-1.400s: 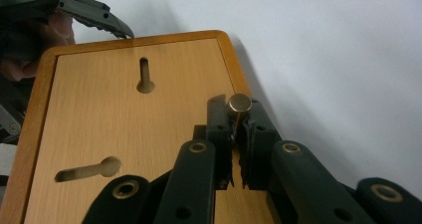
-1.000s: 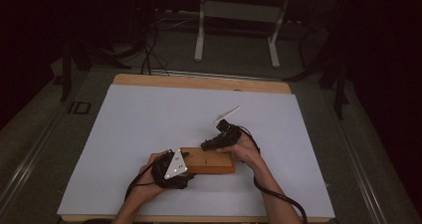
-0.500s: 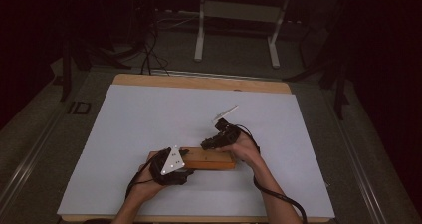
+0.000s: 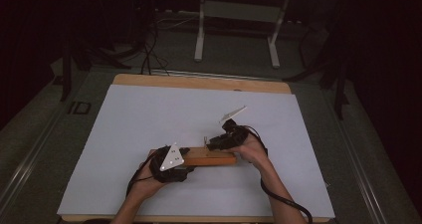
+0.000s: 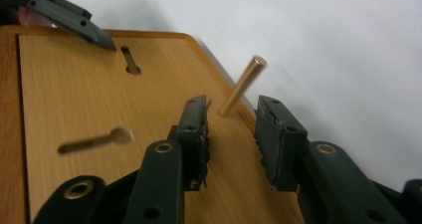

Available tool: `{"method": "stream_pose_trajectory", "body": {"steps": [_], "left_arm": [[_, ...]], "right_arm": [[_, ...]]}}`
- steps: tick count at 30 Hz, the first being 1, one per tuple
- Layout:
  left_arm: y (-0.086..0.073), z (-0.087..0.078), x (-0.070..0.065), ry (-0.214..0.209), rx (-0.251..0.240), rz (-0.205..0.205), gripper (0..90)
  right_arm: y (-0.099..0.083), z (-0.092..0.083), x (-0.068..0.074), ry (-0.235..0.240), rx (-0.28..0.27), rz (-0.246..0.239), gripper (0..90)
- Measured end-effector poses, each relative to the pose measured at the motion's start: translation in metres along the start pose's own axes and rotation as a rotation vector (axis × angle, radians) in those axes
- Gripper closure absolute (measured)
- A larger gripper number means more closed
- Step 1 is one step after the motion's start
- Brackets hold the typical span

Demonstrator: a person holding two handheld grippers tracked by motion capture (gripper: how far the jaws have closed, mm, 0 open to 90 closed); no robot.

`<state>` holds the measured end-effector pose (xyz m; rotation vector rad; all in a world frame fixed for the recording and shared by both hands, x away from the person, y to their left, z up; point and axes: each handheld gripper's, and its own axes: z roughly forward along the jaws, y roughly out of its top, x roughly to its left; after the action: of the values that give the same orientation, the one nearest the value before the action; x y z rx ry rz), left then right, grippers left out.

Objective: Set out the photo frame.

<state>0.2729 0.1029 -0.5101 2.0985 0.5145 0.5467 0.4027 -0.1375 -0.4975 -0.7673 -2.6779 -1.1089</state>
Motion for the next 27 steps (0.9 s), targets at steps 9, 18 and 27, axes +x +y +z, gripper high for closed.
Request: {"method": "stream_pose_trajectory", "body": {"steps": [9, 18, 27], "left_arm": [[0.001, 0.0, 0.002, -0.005, 0.0, -0.002, 43.9], [0.001, 0.0, 0.002, 0.001, 0.0, -0.004, 44.0], [0.001, -0.001, 0.003, 0.005, -0.002, -0.012, 44.0]], "right_arm": [[-0.013, -0.022, 0.002, -0.044, -0.059, -0.001, 63.7], [-0.027, -0.039, 0.005, -0.105, -0.096, -0.016, 62.5], [-0.045, -0.056, 0.004, -0.143, -0.131, -0.003, 62.6]]}}
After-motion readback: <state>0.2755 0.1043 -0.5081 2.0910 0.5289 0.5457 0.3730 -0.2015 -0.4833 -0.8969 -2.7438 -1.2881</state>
